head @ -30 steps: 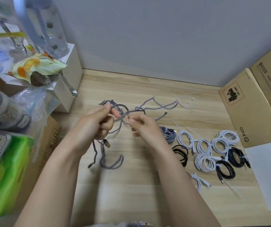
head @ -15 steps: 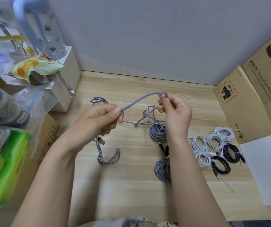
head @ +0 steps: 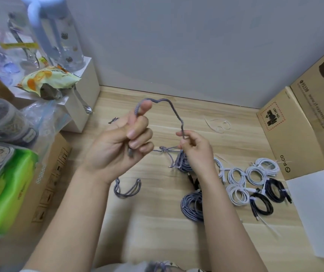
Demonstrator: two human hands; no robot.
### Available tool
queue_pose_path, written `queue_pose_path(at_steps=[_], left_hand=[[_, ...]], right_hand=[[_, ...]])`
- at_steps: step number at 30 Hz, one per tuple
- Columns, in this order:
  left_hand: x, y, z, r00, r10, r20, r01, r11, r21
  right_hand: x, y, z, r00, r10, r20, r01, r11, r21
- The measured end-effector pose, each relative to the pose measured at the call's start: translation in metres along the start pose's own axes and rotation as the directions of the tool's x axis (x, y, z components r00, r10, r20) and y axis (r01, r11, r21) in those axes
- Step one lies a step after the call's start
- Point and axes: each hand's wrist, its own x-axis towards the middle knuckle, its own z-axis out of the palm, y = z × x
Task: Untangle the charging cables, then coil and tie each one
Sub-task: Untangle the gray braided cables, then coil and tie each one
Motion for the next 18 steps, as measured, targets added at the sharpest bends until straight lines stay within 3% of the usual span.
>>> queue_pose_path(at_steps=[2, 5, 8, 10, 13, 18], left_hand=[[0.004, -0.009, 0.002, 0.993, -0.011, -0.115, 0.028, 0.989, 0.147], [0.003, -0.016, 0.006, 0.982, -0.017, -0.187, 0.061, 0.972, 0.228], [0.001, -0.014, 0.010, 0.986, -0.061, -0.152, 0.104, 0.950, 0.293], [0.000, -0.015, 0.013, 0.987, -0.101, -0.124, 0.142, 0.911, 0.387], [-0.003, -0.014, 0.019, 0.987, -0.148, -0.065, 0.161, 0.839, 0.521], [-0.011, -0.005, 0.033, 0.989, -0.148, -0.004, 0.121, 0.789, 0.602]], right_hand=[[-0.005, -0.004, 0.005, 0.998, -0.005, 0.055, 0.005, 1.000, 0.012], [-0.015, -0.021, 0.007, 0.973, -0.219, -0.079, 0.220, 0.976, 0.003], [-0.022, -0.046, 0.003, 0.866, -0.482, -0.132, 0.475, 0.876, -0.085], [-0.019, -0.061, 0.000, 0.801, -0.597, -0.049, 0.594, 0.802, -0.062], [-0.019, -0.078, 0.003, 0.765, -0.642, 0.047, 0.640, 0.767, 0.046], [-0.027, -0.087, 0.019, 0.718, -0.696, -0.017, 0.680, 0.696, 0.231]])
